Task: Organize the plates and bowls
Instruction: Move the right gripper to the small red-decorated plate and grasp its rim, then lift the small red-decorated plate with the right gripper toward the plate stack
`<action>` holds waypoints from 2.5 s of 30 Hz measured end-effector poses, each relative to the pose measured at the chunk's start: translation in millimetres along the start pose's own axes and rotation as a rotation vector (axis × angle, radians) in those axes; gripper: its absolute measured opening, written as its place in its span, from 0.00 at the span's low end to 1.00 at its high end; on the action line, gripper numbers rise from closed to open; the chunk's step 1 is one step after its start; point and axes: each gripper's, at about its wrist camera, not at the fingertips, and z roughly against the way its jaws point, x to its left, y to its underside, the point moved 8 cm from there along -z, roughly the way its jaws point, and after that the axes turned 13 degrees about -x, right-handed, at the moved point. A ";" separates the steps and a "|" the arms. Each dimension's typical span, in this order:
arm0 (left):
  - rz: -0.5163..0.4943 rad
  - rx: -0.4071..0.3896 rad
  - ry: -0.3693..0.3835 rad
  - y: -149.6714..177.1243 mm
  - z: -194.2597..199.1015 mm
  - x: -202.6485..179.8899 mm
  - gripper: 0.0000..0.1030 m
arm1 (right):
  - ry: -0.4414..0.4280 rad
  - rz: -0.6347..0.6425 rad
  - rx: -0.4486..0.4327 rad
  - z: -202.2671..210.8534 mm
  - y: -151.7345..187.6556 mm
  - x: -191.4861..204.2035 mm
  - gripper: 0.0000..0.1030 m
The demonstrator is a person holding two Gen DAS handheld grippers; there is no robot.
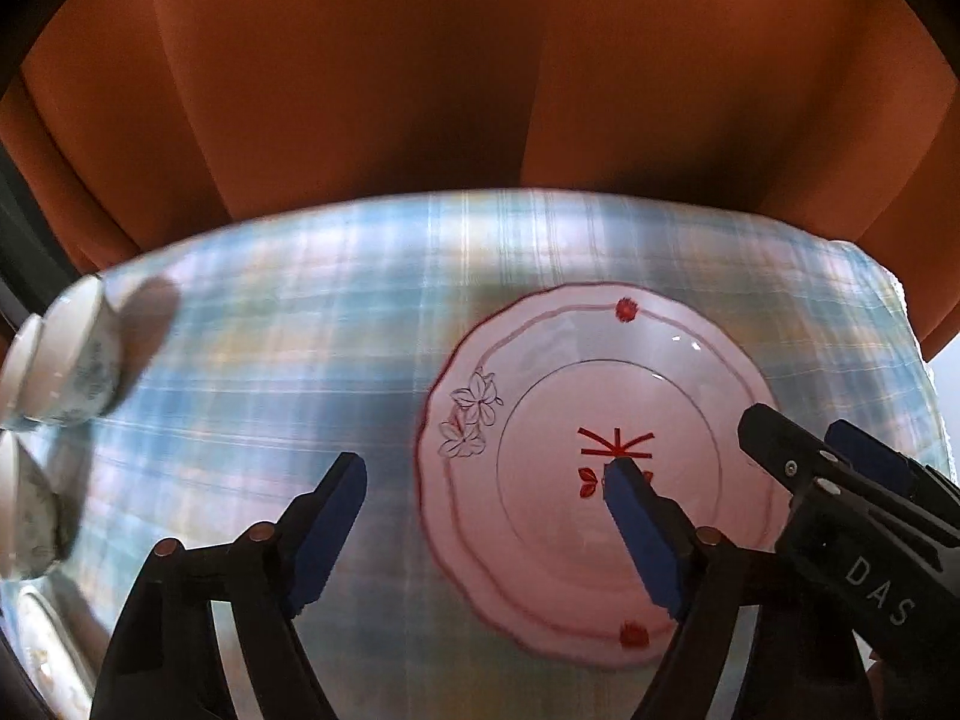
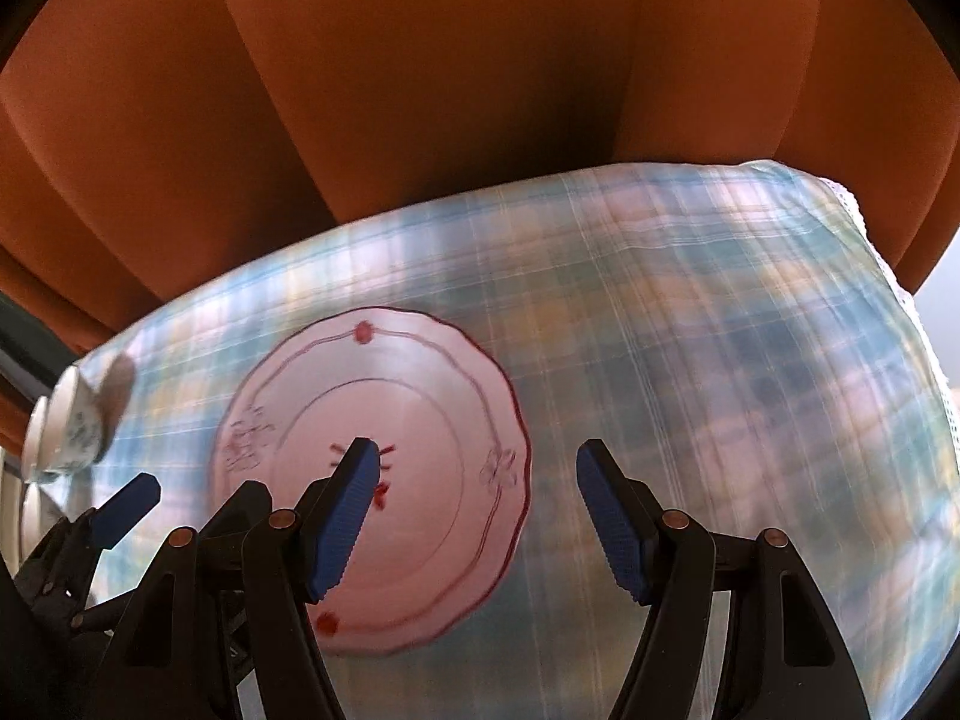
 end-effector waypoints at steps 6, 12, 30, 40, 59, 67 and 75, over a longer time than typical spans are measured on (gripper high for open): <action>0.009 0.047 -0.008 6.1 -24.1 2.0 0.75 | 0.005 0.008 0.045 -27.6 4.5 2.4 0.64; 0.008 0.078 0.028 11.0 -33.2 -2.0 0.62 | 0.011 0.031 0.071 -40.2 8.2 8.7 0.57; -0.038 0.184 0.044 80.9 26.8 24.7 0.60 | -0.008 0.031 0.166 11.1 67.4 31.1 0.52; -0.038 0.249 0.057 140.9 82.8 45.4 0.60 | -0.012 0.046 0.233 70.1 133.0 43.4 0.52; -0.047 0.205 -0.058 143.0 98.8 46.9 0.56 | 0.005 0.176 0.176 66.0 143.1 50.4 0.44; -0.035 0.187 -0.067 141.5 109.1 49.0 0.56 | -0.002 0.187 0.204 78.8 152.7 55.2 0.45; -0.039 0.138 -0.035 133.5 133.3 66.1 0.56 | 0.015 0.187 0.176 105.7 151.6 66.6 0.45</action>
